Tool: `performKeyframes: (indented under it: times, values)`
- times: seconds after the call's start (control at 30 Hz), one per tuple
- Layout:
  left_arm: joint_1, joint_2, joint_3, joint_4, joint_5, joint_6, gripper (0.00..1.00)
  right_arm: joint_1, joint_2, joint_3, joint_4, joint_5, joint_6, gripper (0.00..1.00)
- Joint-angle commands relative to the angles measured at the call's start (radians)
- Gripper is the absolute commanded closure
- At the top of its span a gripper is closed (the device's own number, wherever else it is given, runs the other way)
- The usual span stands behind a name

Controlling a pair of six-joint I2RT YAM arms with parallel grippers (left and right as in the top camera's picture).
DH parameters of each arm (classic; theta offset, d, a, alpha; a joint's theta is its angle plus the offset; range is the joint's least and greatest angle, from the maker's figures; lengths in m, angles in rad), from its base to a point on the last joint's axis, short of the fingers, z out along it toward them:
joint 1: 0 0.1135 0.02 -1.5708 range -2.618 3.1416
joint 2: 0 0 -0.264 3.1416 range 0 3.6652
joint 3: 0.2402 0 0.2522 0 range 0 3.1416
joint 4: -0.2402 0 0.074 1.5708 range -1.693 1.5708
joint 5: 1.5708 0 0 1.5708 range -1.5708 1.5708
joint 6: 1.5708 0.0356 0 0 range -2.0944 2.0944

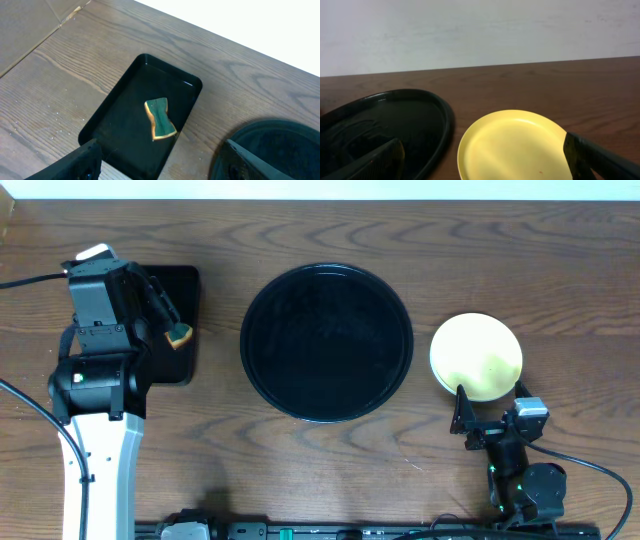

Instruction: Clean dirty plates on tray and stack at the side

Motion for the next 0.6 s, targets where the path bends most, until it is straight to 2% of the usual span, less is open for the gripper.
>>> performKeyframes:
  times: [0.0,0.57]
  values:
    - [0.000,0.001,-0.002,0.000,-0.002,0.009,0.24,0.006,-0.009,-0.002,-0.005,0.003,-0.013,0.01]
    - [-0.001,-0.011,-0.006,-0.004,-0.002,0.009,0.24,0.006,-0.009,-0.002,-0.005,0.003,-0.014,0.01]
